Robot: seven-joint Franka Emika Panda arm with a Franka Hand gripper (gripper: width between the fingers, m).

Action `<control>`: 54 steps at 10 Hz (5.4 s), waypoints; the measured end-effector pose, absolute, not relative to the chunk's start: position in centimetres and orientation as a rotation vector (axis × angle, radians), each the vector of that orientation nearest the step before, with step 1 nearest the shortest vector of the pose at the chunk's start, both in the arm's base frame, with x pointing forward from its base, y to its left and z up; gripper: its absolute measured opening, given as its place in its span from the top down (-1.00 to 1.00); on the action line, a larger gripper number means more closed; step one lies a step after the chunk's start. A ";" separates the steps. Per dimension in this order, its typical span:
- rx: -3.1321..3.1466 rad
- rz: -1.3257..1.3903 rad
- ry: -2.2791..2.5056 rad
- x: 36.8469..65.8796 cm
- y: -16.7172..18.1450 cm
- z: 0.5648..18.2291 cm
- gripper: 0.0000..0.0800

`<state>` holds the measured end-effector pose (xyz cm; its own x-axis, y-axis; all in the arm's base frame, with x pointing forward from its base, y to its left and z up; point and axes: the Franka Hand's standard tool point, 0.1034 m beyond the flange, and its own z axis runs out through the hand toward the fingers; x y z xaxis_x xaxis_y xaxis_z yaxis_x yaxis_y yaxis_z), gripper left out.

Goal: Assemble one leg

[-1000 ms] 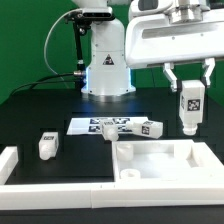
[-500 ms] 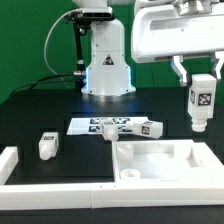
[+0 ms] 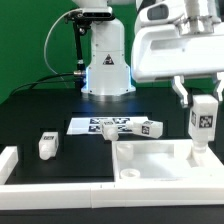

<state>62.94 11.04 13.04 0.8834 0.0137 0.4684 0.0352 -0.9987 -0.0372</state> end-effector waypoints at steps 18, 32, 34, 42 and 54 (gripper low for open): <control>-3.037 -0.701 -0.086 62.9 10.4 9.4 -0.18; -3.098 0.101 0.103 63.8 10.1 8.9 -0.59; -3.097 0.102 0.142 63.8 10.1 8.9 -0.15; -2.872 0.093 1.215 64.1 10.5 8.9 0.28; -3.003 -0.046 0.760 64.7 11.5 8.3 -0.61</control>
Offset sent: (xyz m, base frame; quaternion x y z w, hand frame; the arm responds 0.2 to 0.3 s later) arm 0.0009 0.0012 -0.0148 -0.0080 0.0205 0.0048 0.9997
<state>64.72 11.49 8.29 0.8792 -0.4761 0.0181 -0.4748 -0.8787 -0.0500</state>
